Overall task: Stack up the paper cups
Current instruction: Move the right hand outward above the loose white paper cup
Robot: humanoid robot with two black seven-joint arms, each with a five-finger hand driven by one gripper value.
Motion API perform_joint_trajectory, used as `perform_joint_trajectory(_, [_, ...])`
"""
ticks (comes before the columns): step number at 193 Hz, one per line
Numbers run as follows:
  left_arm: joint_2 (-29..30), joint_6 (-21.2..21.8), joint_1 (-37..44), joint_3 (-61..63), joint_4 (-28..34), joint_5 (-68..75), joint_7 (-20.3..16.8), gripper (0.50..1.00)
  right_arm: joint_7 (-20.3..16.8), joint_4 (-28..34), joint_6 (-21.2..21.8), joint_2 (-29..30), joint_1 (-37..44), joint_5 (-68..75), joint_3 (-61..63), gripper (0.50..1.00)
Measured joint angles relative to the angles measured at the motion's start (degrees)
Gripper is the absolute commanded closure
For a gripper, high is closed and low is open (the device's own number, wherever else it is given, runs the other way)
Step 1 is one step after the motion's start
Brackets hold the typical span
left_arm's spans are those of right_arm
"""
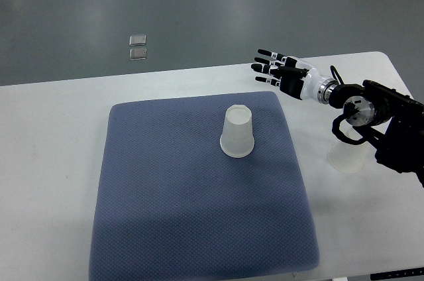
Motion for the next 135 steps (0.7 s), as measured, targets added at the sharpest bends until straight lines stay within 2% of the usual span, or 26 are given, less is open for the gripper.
perform_joint_trajectory(60, [0.0, 0.1, -0.3, 0.0, -0.2, 0.0, 0.0, 0.5, 0.2, 0.0, 1.1, -0.1, 0.0, -0.3, 0.3, 0.574])
perform_joint_trajectory(135, [0.0, 0.1, -0.4, 0.0, 0.1, 0.0, 0.0, 0.5, 0.2, 0.0, 6.0, -3.8, 0.6, -0.1, 0.7, 0.574])
